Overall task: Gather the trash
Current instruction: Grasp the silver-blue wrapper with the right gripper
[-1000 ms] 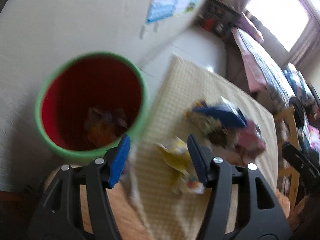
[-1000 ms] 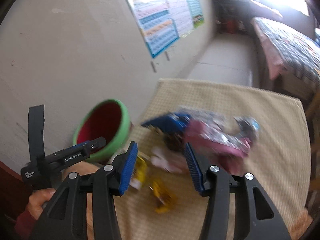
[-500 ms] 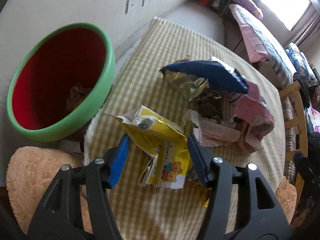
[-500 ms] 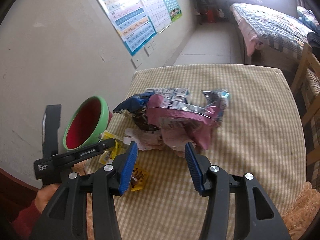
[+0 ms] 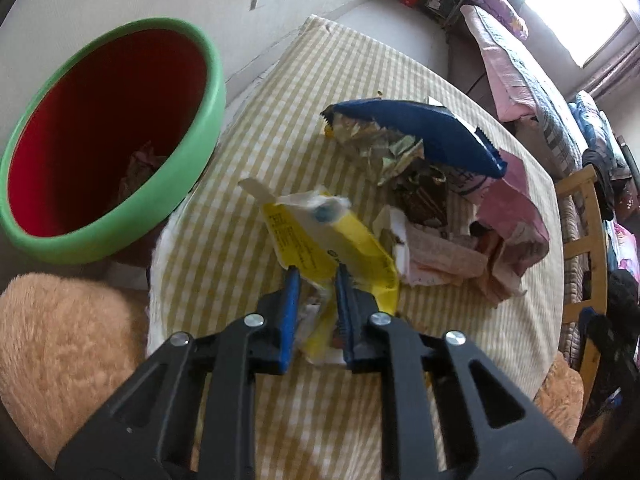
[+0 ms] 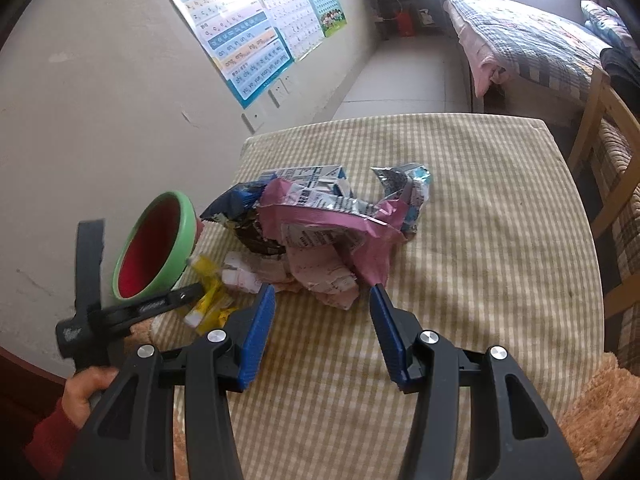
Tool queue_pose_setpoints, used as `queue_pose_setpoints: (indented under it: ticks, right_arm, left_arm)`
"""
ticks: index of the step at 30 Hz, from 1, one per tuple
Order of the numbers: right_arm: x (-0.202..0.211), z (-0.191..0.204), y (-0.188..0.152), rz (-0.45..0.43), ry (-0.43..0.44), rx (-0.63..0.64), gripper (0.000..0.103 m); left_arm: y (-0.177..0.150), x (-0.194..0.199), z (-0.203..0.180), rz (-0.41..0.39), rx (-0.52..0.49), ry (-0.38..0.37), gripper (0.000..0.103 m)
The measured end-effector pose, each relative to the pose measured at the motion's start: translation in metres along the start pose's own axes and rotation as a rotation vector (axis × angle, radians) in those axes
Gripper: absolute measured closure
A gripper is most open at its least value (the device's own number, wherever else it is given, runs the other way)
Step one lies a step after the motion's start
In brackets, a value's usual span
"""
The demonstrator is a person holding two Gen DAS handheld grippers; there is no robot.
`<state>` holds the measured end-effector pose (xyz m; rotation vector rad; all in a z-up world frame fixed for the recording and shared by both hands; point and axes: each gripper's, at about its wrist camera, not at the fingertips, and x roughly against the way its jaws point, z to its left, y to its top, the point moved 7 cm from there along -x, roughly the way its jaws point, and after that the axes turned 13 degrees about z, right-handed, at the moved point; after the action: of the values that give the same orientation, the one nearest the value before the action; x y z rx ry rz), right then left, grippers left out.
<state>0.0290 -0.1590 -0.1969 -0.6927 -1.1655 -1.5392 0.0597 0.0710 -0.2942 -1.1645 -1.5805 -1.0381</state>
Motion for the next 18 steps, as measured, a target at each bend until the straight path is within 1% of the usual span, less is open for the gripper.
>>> queue_pose_setpoints:
  ticks: [2,3,4,5,9,11,13,15,18]
  right_arm:
    - [0.0,-0.008,0.005,-0.001,0.004,-0.022,0.054]
    - [0.001,-0.013,0.01,-0.004,0.006,-0.041,0.054]
    - [0.001,-0.019,0.016,-0.009,0.005,-0.061,0.054]
    - [0.001,-0.026,0.022,-0.01,-0.001,-0.081,0.054]
    - [0.004,-0.044,0.044,-0.028,-0.002,-0.144,0.054]
    - [0.002,-0.054,0.055,-0.037,-0.02,-0.16,0.054]
    - [-0.004,-0.061,0.063,-0.025,-0.035,-0.179,0.054]
    - [-0.013,-0.068,0.073,-0.01,-0.027,-0.21,0.054]
    - [-0.026,-0.071,0.088,0.0,-0.035,-0.228,0.054]
  left_arm:
    - [-0.005,0.001,0.002,-0.005,-0.005,0.005,0.083]
    - [-0.007,0.001,0.003,-0.004,-0.007,0.006,0.079]
    - [-0.008,0.001,0.004,-0.004,-0.008,0.006,0.069]
    - [-0.009,0.003,0.005,-0.009,-0.008,0.007,0.062]
    - [-0.007,0.011,-0.002,-0.028,-0.019,-0.006,0.056]
    - [-0.009,0.015,-0.005,-0.045,-0.039,-0.008,0.053]
    - [-0.008,0.013,-0.01,-0.044,-0.051,-0.02,0.051]
    - [-0.008,0.012,-0.014,-0.04,-0.055,-0.03,0.05]
    - [-0.005,0.007,-0.018,-0.028,-0.062,-0.008,0.049]
